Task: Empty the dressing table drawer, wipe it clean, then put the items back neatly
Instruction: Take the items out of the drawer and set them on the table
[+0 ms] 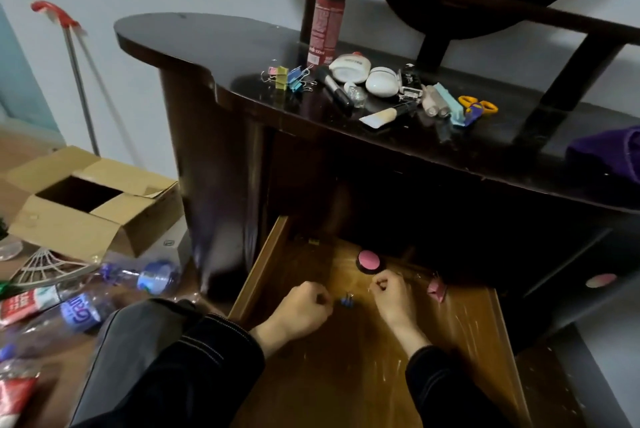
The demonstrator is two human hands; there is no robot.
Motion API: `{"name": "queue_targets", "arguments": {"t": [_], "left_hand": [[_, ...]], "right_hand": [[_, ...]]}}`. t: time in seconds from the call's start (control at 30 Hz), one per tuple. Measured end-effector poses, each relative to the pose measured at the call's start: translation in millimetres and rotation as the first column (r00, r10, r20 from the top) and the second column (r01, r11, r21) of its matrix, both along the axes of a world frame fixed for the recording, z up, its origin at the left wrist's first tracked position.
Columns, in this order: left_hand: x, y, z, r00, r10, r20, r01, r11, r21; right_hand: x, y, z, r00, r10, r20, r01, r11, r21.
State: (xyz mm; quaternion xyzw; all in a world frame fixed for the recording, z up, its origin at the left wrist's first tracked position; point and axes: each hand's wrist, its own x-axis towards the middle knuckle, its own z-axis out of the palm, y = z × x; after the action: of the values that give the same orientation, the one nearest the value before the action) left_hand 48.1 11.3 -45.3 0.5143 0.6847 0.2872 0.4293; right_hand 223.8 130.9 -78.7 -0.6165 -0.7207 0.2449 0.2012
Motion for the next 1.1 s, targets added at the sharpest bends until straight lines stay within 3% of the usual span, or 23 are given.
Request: {"name": "queue_targets", "arguments": {"t": [0.1,0.17,0.27,0.33,0.43,0.47,0.6,0.7,0.8,0.93,1.1], "left_hand": [[2.7,-0.7,0.4,0.993,0.072,0.089,-0.068,0.997,-0.047],[5.9,-1.8,2.5,0.969,0.144,0.203,-0.125,0.987,-0.102],[10.9,-2.8,9.0,0.826,0.341,0.449,-0.219,0.928,-0.303],[11.1,-3.1,14.0,0.692,0.457,0.559,-0.205,0.866,-0.456],[8.3,-2.7,15.5,0.443,0.556,0.703,-0.106,0.811,-0.576],[6.6,-2.7,15.0,0.405,0.568,0.716,-0.095,0.805,-0.585],[-3.5,-2.5,10.1,0.493,0.582,0.647,-0.162,0.792,-0.588],[-7.1,-1.7,9.4,0.472,0.630,0.617,-0.263,0.769,-0.583],[-3.1,-0.7,12.4,0.447,0.640,0.625,-0.296,0.765,-0.572],[0.9,0.3,13.0,0.408,0.675,0.615,-0.329,0.737,-0.590],[0.1,-0.1,12.8,0.365,0.668,0.648,-0.277,0.743,-0.610]], "right_hand": [[4.6,-9.4,-1.5,0.976,-0.074,-0.204,0.057,0.995,-0.086],[9.5,-22.2,3.3,0.912,-0.154,-0.381,0.080,0.976,-0.204],[12.8,-44.1,23.4,0.792,-0.187,-0.581,-0.054,0.926,-0.372],[9.1,-60.5,39.4,0.780,-0.082,-0.621,-0.188,0.915,-0.357],[1.3,-83.1,50.8,0.792,0.092,-0.603,-0.312,0.911,-0.270],[0.2,-87.3,51.7,0.794,0.104,-0.599,-0.317,0.912,-0.261],[9.6,-80.3,47.1,0.852,0.054,-0.521,-0.182,0.963,-0.197],[14.9,-72.4,35.2,0.920,0.025,-0.390,-0.097,0.982,-0.165],[8.9,-65.6,22.3,0.976,0.096,-0.197,-0.120,0.986,-0.115],[-6.6,-54.7,8.8,0.977,0.209,0.043,-0.208,0.978,-0.034],[-14.3,-52.7,-5.3,0.975,0.219,0.048,-0.220,0.975,0.016]]}}
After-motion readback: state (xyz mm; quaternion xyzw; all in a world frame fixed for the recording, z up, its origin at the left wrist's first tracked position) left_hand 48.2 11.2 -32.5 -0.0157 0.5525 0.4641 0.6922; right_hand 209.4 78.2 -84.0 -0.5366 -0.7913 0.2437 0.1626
